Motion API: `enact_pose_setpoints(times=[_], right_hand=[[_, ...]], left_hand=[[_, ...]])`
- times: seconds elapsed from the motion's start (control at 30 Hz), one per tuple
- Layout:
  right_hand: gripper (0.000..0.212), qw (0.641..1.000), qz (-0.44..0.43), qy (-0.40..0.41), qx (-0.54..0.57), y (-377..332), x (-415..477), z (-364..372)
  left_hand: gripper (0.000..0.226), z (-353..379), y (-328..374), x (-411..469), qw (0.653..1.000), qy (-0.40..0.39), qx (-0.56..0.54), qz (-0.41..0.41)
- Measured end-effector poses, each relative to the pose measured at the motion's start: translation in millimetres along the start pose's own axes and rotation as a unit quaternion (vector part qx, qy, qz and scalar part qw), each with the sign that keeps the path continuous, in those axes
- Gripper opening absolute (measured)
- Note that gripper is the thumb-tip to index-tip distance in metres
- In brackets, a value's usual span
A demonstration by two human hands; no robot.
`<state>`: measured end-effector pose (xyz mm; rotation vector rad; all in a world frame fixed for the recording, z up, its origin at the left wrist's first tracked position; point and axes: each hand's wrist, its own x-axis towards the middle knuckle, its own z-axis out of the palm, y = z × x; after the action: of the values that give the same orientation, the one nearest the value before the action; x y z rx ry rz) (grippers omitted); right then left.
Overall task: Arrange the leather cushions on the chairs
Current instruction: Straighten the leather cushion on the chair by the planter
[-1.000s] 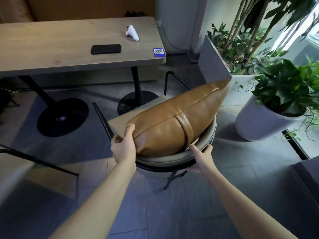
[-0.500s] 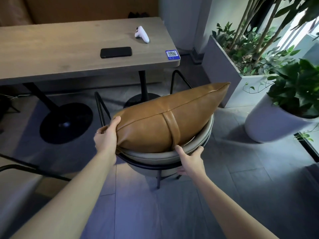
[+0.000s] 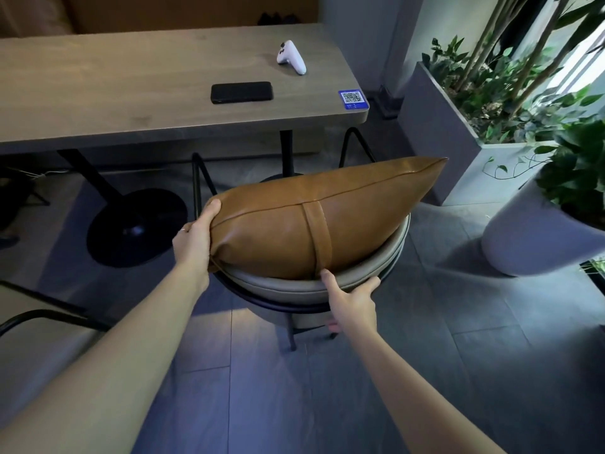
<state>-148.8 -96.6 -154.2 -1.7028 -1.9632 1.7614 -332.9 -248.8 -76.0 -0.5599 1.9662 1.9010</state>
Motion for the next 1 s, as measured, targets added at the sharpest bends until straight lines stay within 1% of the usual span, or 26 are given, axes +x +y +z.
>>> enact_pose_setpoints(times=[0.1, 0.17, 0.2, 0.23, 0.3, 0.33, 0.4, 0.47, 0.57, 0.67, 0.77, 0.87, 1.0], right_hand=[[0.105, 1.000, 0.010, -0.023, 0.008, -3, -2, -8], [0.108, 0.999, 0.015, -0.047, 0.006, -5, -4, -14], [0.108, 0.998, 0.017, -0.061, 0.004, -4, -5, -18], [0.106, 0.997, 0.019, -0.076, 0.006, -3, -6, -22], [0.093, 0.995, 0.018, -0.095, 0.008, 2, -7, -33], [0.086, 0.995, 0.017, -0.096, 0.014, 5, -7, -39], [0.079, 0.996, 0.013, -0.078, 0.042, 11, -5, -51], [0.082, 0.995, 0.012, -0.056, 0.076, 13, 2, -64], [0.096, 0.991, 0.020, -0.039, 0.123, 4, 18, -81], [0.107, 0.989, 0.028, -0.050, 0.135, -11, 36, -88], [0.107, 0.992, 0.028, -0.064, 0.107, -23, 50, -83], [0.105, 0.993, 0.027, -0.069, 0.093, -28, 58, -76], [0.117, 0.991, 0.013, -0.072, 0.110, -28, 62, -69]], left_hand=[[0.093, 4, -16, -23, 0.998, -0.023, -0.063, -0.004], [0.108, 9, -32, -39, 0.996, -0.023, -0.083, -0.004], [0.111, 11, -39, -49, 0.996, -0.017, -0.084, -0.001], [0.109, 14, -44, -63, 0.997, -0.013, -0.080, 0.008], [0.098, 23, -53, -91, 0.998, -0.007, -0.059, 0.036], [0.097, 29, -61, -103, 0.999, -0.005, -0.042, 0.033], [0.104, 43, -80, -126, 1.000, -0.009, -0.019, -0.014], [0.114, 59, -92, -141, 0.998, -0.014, -0.034, -0.060], [0.124, 80, -91, -149, 0.994, -0.008, -0.060, -0.093], [0.127, 92, -83, -149, 0.993, 0.017, -0.055, -0.100], [0.128, 96, -86, -146, 0.994, 0.043, -0.029, -0.097], [0.131, 98, -90, -140, 0.993, 0.067, -0.027, -0.092], [0.131, 100, -82, -124, 0.992, 0.080, -0.047, -0.085]])
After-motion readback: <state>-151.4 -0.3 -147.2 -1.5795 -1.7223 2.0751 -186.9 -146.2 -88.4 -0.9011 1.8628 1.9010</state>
